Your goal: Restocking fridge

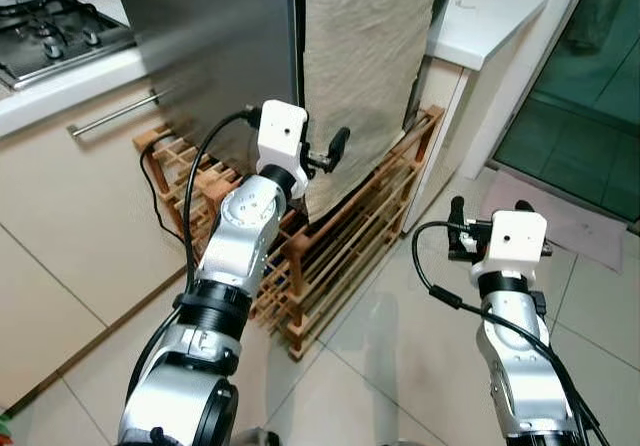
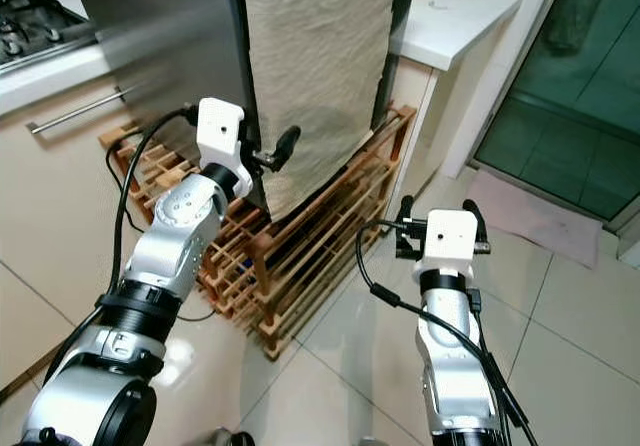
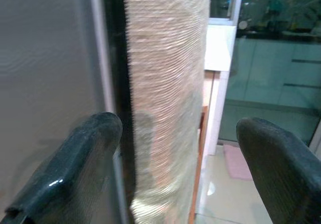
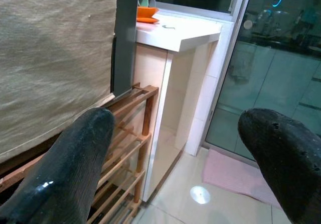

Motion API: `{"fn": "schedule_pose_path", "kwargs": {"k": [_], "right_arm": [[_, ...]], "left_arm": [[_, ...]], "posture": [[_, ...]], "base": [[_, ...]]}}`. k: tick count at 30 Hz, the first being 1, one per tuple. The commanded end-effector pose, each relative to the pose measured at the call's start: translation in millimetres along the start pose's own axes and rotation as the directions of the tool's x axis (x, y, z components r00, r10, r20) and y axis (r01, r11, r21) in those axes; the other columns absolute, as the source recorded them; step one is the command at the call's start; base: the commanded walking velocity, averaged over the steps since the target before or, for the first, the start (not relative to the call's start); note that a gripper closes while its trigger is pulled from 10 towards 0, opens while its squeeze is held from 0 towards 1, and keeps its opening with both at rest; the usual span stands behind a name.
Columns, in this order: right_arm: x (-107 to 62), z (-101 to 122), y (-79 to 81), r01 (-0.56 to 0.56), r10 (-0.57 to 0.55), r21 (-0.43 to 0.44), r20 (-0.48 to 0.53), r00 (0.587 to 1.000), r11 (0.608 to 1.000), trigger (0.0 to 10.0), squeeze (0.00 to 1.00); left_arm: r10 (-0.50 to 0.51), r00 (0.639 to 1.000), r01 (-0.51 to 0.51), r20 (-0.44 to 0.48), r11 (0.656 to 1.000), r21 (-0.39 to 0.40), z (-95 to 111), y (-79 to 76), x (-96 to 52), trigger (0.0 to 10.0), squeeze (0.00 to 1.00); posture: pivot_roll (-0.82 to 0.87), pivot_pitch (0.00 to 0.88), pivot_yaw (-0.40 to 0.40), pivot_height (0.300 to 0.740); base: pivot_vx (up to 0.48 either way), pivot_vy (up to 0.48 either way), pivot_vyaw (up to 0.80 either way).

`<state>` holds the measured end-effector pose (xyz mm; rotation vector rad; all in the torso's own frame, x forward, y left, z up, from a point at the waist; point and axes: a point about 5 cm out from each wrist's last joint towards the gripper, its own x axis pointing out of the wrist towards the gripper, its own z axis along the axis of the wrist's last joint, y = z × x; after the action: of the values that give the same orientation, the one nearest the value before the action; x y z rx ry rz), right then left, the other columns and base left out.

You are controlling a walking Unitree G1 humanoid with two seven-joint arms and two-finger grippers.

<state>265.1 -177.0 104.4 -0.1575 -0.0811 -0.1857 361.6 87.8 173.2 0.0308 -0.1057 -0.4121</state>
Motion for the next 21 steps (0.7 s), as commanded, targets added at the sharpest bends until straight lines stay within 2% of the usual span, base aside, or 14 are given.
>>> {"fn": "schedule_pose_path", "kwargs": {"k": [1,6,9,13,16,17,18,19,21], "right_arm": [[-1.3,0.4,-1.8,0.009,-0.009,0.0,-0.009,1.0,1.0,10.0,0.0],[-1.9,-1.6,-1.6,0.006,-0.006,-0.004,-0.018,1.0,1.0,10.0,0.0],[-1.8,-1.1,-0.4,0.006,-0.006,-0.002,-0.018,1.0,1.0,10.0,0.0],[-1.9,0.5,2.1,0.006,-0.006,0.006,-0.012,1.0,1.0,10.0,0.0],[-1.6,4.1,1.2,0.008,-0.008,0.011,0.0,1.0,1.0,10.0,0.0],[-2.1,4.0,0.2,0.01,-0.01,0.009,0.0,1.0,1.0,10.0,0.0],[-3.2,2.5,-1.9,0.012,-0.012,0.006,-0.003,1.0,1.0,10.0,0.0],[-3.6,1.7,-2.7,0.013,-0.013,0.004,-0.005,1.0,1.0,10.0,0.0],[-4.7,-1.0,-3.9,0.012,-0.012,0.001,-0.015,1.0,1.0,10.0,0.0]], "left_arm": [[0.018,1.0,-0.018,-0.007,1.0,-0.017,-3.7,2.8,-1.1,10.0,0.0],[0.073,0.996,-0.075,-0.044,0.996,-0.057,-7.7,1.5,6.7,10.0,0.0],[0.061,0.997,-0.064,-0.052,0.996,-0.068,-7.2,-2.2,11.1,10.0,0.0],[0.011,0.999,-0.011,-0.035,1.0,-0.017,-5.8,-4.5,10.8,10.0,0.0],[-0.026,1.0,0.025,-0.006,0.999,-0.047,-7.3,6.3,-3.3,10.0,0.0],[-0.025,1.0,0.026,0.015,0.998,-0.057,-7.3,13.2,-11.8,10.0,0.0],[-0.016,0.999,0.019,0.052,0.998,-0.063,-6.9,25.3,-28.4,10.0,0.0],[-0.011,0.998,0.015,0.063,0.998,-0.064,-6.9,29.0,-34.0,10.0,0.0],[0.037,0.998,-0.036,0.044,0.999,-0.008,-14.6,41.8,-51.5,10.0,0.0]], "posture": [[-0.14,0.004,0.014,0.74],[-0.14,0.008,0.02,0.74],[-0.14,0.009,0.021,0.74],[-0.16,0.009,0.033,0.74],[-0.16,0.007,0.037,0.74],[-0.15,0.006,0.039,0.74],[-0.14,0.006,0.036,0.74],[-0.13,0.007,0.035,0.74],[-0.12,0.005,0.031,0.74]], "base": [[0.0,0.0,0.0],[0.0,0.0,0.0],[0.0,0.0,0.0],[0.0,0.0,0.0],[0.0,0.0,0.0],[0.0,0.0,0.0],[0.0,0.0,0.0],[0.0,0.0,0.0],[0.0,0.0,0.0]]}}
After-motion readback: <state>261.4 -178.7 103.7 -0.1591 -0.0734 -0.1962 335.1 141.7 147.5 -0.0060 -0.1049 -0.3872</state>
